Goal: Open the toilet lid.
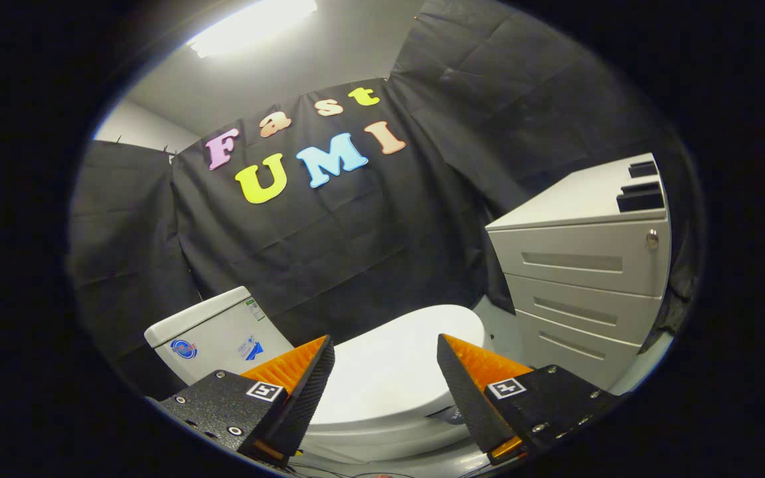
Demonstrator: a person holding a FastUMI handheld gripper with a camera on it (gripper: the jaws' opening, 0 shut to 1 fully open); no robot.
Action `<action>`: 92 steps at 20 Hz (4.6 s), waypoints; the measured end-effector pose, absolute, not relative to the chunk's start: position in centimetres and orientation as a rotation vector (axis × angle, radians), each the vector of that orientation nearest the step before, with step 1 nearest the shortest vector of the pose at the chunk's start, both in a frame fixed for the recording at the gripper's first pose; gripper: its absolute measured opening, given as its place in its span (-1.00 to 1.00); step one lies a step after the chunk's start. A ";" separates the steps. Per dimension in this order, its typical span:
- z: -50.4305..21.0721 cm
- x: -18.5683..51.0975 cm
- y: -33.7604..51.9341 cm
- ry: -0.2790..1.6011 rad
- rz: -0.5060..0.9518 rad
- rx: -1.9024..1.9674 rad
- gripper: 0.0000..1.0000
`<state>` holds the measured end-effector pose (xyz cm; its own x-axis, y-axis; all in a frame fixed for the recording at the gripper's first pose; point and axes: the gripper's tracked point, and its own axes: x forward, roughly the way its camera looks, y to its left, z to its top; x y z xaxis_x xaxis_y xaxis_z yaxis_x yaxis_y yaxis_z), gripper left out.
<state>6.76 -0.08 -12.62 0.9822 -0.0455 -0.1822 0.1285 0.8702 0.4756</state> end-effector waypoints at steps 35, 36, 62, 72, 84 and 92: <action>-30.6 5.7 -2.7 0.407 -0.308 1.114 0.41; -30.4 6.0 -2.7 0.395 -0.301 1.127 0.33; -28.1 7.0 -2.3 0.470 -0.337 1.077 -1.00; -18.8 8.8 -0.3 0.397 -0.233 0.919 -1.00; -11.6 9.8 4.5 0.387 -0.141 0.727 -1.00; -8.9 10.1 7.4 0.382 -0.089 0.646 -1.00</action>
<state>10.07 7.37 -8.89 0.9266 0.0369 -0.3742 0.1985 0.7973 0.5701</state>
